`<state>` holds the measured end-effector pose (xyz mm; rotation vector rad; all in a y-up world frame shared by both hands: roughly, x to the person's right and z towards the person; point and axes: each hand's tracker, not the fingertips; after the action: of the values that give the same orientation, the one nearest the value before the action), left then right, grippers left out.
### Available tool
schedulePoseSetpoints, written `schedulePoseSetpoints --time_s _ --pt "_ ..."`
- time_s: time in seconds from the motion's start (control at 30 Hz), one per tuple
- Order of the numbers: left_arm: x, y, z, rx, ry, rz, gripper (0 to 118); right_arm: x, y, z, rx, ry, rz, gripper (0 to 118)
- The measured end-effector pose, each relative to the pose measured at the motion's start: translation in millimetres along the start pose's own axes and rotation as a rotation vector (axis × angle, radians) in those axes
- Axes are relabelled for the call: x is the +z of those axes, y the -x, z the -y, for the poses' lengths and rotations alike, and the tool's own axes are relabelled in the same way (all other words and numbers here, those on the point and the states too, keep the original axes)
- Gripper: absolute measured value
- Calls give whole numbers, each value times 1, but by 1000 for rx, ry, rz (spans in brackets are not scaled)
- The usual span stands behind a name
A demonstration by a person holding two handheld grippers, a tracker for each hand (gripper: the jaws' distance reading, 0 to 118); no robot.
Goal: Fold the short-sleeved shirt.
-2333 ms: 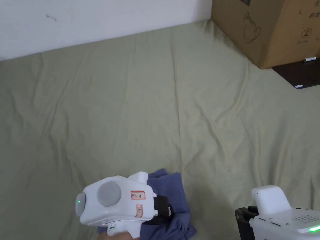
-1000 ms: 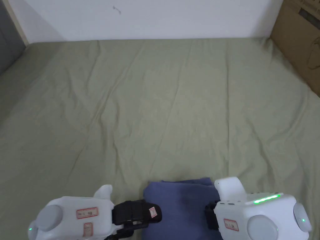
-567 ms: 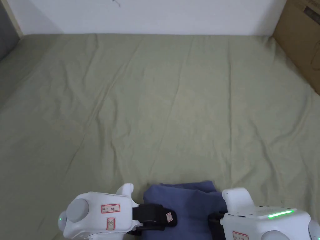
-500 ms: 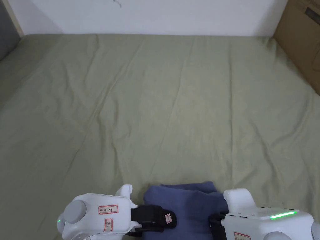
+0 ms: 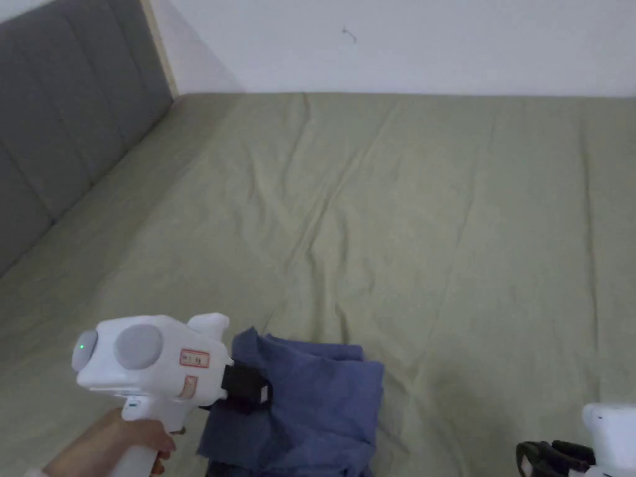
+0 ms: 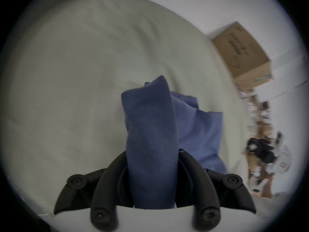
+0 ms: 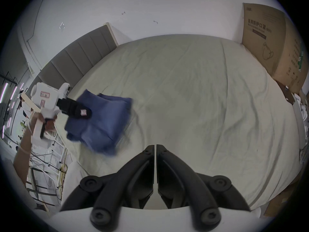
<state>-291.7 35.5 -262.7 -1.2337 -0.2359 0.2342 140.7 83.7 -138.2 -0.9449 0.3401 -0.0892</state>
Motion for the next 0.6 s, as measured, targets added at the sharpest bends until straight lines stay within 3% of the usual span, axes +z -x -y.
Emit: schedulePoseSetpoints --time_s 0.1,0.2,0.37,0.43,0.5,0.53,0.6 --pt "26 39 -21 -94 8 -236 31 -5 4 1 -34 26 -31 2" --pt "30 74 -38 -215 101 -487 31 -16 -2 6 -16 68 11 2" --pt "17 150 -54 -257 206 -877 30 -17 -9 10 -29 98 7 2" --pt "24 175 -55 -172 168 -908 31 -15 -15 10 -13 95 21 2" --pt "37 178 -42 -100 125 -830 32 -18 -19 11 -8 110 39 2" --pt "40 181 -40 -108 115 -826 40 -21 -22 11 -15 117 42 2" --pt "47 173 -31 -125 113 -922 87 -23 -27 13 -44 124 34 2"
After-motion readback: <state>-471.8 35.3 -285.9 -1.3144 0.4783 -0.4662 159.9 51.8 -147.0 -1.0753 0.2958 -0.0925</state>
